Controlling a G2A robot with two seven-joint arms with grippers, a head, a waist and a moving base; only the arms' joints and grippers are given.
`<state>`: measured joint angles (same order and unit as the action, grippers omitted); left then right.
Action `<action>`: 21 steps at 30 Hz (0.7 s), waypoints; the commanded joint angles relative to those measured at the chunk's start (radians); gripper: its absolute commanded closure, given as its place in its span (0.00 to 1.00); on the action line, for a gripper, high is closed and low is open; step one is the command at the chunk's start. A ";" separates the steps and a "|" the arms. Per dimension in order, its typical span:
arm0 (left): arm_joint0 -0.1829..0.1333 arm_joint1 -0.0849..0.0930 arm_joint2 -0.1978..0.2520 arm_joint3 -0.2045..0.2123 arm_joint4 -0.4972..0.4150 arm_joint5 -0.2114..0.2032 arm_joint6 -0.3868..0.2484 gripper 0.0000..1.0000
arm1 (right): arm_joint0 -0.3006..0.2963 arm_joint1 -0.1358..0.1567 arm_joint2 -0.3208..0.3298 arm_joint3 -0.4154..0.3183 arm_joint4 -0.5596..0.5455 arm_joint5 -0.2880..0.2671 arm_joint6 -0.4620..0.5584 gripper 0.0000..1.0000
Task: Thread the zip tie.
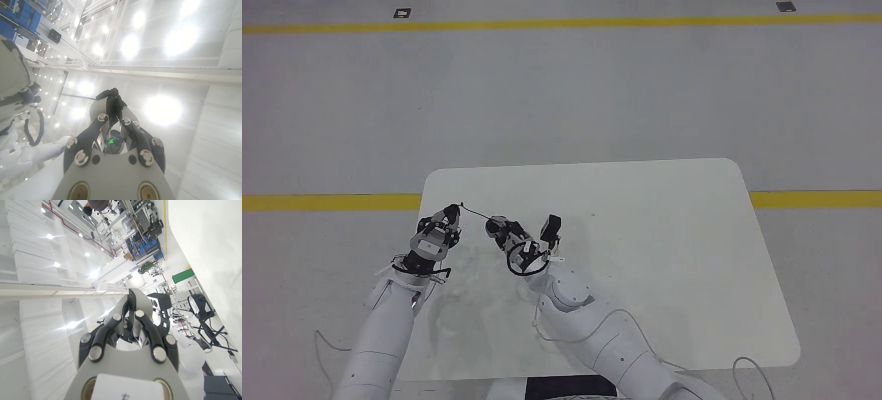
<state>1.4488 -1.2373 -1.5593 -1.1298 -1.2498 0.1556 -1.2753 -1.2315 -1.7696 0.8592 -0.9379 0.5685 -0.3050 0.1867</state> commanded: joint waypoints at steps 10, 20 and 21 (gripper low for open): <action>0.000 0.000 0.000 0.000 0.000 0.000 0.000 1.00 | -0.050 0.014 0.052 -0.122 0.085 -0.035 0.099 0.00; 0.000 0.000 0.000 0.000 0.000 0.000 0.000 1.00 | -0.064 0.026 0.084 -0.171 -0.020 -0.035 0.041 0.00; 0.000 0.000 0.000 0.000 0.000 0.000 0.000 1.00 | -0.078 0.031 0.099 -0.198 -0.046 -0.035 0.034 0.00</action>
<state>1.4488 -1.2373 -1.5593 -1.1298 -1.2498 0.1556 -1.2753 -1.2969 -1.7429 0.9438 -1.1092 0.5619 -0.3400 0.2303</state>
